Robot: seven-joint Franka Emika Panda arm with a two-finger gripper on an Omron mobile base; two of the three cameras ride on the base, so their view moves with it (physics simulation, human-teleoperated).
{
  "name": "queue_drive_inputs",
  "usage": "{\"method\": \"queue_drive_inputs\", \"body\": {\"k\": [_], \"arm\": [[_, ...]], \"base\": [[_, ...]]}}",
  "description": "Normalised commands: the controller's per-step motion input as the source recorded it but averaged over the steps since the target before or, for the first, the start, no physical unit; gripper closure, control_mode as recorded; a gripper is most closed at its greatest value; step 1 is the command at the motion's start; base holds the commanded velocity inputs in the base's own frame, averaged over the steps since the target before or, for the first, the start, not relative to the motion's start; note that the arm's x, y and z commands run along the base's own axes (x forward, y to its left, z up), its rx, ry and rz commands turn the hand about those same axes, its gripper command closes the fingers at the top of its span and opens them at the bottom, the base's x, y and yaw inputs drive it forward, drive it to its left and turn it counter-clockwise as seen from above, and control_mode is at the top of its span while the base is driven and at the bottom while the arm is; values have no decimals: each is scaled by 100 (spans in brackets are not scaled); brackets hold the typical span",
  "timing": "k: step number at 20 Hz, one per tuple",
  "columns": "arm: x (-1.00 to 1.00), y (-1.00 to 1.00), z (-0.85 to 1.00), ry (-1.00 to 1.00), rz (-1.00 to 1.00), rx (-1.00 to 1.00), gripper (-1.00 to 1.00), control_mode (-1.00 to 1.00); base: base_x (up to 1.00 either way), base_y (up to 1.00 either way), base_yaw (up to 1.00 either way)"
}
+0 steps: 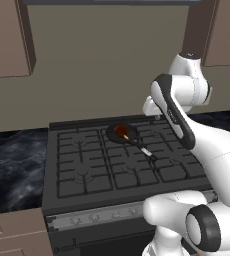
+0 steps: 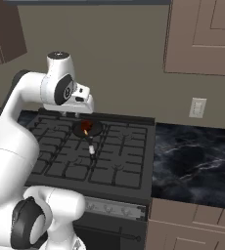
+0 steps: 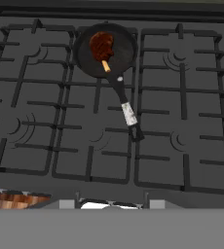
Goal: Pick up the pan with the steak in it and place it on the dining table. Then place the steak on the plate.
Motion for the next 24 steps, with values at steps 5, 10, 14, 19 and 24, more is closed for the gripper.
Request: {"method": "queue_drive_inputs", "body": {"k": [5,10,14,19,24], "arm": [[0,0,2,0,0,0,-100,-100],[0,0,0,0,0,0,-100,-100],[0,0,0,0,0,0,-100,-100],[0,0,0,0,0,0,-100,-100],[0,0,0,0,0,0,-100,-100]], "base": [[0,0,0],[0,0,0],[0,0,0],[0,0,0],[0,0,0]]}}
